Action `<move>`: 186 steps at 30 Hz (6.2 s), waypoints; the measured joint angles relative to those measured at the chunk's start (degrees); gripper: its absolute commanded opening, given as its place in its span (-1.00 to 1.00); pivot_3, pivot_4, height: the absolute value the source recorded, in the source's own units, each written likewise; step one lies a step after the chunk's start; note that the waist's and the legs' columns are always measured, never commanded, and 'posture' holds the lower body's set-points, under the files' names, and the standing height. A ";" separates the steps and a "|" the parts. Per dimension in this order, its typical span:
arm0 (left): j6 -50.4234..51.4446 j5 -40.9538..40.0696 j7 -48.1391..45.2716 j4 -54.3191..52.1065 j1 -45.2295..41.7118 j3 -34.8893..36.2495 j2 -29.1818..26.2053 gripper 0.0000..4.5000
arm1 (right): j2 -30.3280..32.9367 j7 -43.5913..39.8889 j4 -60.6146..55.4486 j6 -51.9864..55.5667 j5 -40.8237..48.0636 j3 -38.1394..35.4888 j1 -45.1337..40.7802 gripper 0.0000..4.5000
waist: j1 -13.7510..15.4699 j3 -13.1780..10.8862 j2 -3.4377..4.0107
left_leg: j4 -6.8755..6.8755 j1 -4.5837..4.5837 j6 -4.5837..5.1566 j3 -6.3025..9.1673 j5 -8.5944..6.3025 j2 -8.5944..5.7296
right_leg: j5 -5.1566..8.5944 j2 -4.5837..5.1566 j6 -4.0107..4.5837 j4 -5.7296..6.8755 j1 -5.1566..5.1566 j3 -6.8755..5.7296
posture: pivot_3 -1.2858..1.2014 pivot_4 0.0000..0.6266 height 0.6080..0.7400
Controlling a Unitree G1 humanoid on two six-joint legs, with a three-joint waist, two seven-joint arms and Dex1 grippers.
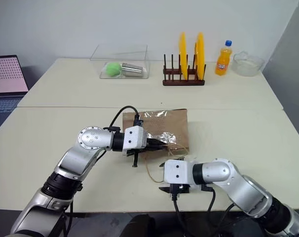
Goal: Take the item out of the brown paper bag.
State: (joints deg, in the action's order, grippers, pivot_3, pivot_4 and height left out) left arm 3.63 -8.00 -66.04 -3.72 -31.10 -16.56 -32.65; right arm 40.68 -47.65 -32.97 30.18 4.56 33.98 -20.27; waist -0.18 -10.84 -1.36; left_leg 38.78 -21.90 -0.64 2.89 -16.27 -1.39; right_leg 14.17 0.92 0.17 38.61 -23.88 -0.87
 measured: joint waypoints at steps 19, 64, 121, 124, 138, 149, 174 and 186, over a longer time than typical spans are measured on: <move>11.56 -5.57 2.33 2.00 -5.89 4.36 1.67 -1.00 | -5.07 1.49 6.43 -3.76 -10.13 1.24 4.35 -0.99 | 0.02 0.00 0.00 | 0.04 0.01 0.01 0.00 0.00 -0.01 | 0.00 0.00 0.00 0.07 0.00 0.00 | 0.03 -0.52 1.00; 17.16 -12.16 -0.13 12.76 -21.45 10.17 3.47 -1.00 | -10.61 4.59 2.94 21.83 8.22 -12.93 -18.24 -0.14 | -0.37 0.05 -0.05 | 0.06 -0.05 -0.04 -0.10 0.02 -0.03 | -0.06 0.03 0.11 0.34 -0.25 0.13 | 0.03 -0.52 1.00; 6.60 -8.38 -0.82 20.87 -23.70 12.16 3.49 -1.00 | -19.88 -6.98 44.82 -9.04 -32.55 5.51 -36.42 0.33 | -1.47 0.05 -0.04 | 0.04 -0.22 -0.11 -0.06 0.07 -0.07 | -0.20 0.08 0.34 0.36 -0.42 0.08 | 0.03 -0.52 1.00; 4.46 -7.26 -0.98 22.83 -23.72 12.11 3.50 -1.00 | -19.14 -9.60 39.53 -6.65 -31.49 3.22 -36.34 0.33 | -1.46 0.05 -0.04 | 0.04 -0.24 -0.09 -0.06 0.05 -0.07 | -0.20 0.08 0.34 0.36 -0.44 0.07 | 0.03 -0.52 1.00; -2.74 -4.42 -1.04 31.66 -26.32 11.86 4.79 -1.00 | -12.66 -22.06 20.84 -0.17 -17.86 -5.62 -34.25 0.33 | -1.44 0.04 -0.04 | 0.06 -0.26 -0.05 -0.03 0.03 -0.07 | -0.20 0.08 0.33 0.36 -0.43 0.03 | 0.03 -0.52 1.00; -4.01 -3.44 -1.03 32.71 -27.04 11.69 5.42 -1.00 | -14.91 -18.57 16.28 5.66 3.72 -24.39 -33.46 0.33 | -1.32 0.04 -0.04 | 0.07 -0.24 -0.05 0.00 0.03 -0.07 | -0.20 0.10 0.33 0.37 -0.40 0.01 | 0.03 -0.52 1.00; -2.36 -2.90 0.31 27.96 -25.23 11.79 3.38 -1.00 | 5.44 -9.84 65.17 -25.83 -16.66 -16.25 -31.82 0.33 | -1.87 -0.04 0.05 | 0.00 -0.11 -0.02 -0.51 0.03 0.04 | -0.20 0.04 0.32 0.38 -0.41 0.26 | 0.03 -0.52 1.00; -1.23 -2.90 0.40 26.30 -24.35 11.79 3.03 -1.00 | 0.32 -10.20 88.83 -40.59 -24.48 -10.03 -40.99 0.33 | -1.35 -0.06 0.06 | 0.03 -0.27 -0.06 -0.63 0.05 0.00 | -0.19 0.17 0.31 0.29 -0.42 0.24 | 0.03 -0.52 1.00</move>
State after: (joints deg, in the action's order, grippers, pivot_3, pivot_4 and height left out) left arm 2.40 -10.89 -65.64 22.58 -55.45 -4.77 -29.62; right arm 41.00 -57.85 55.86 -10.41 -19.92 23.95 -61.25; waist -1.53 -10.89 -1.30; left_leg 38.81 -22.17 -0.70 2.26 -16.22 -1.38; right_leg 13.98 1.08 0.48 38.90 -24.30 -0.62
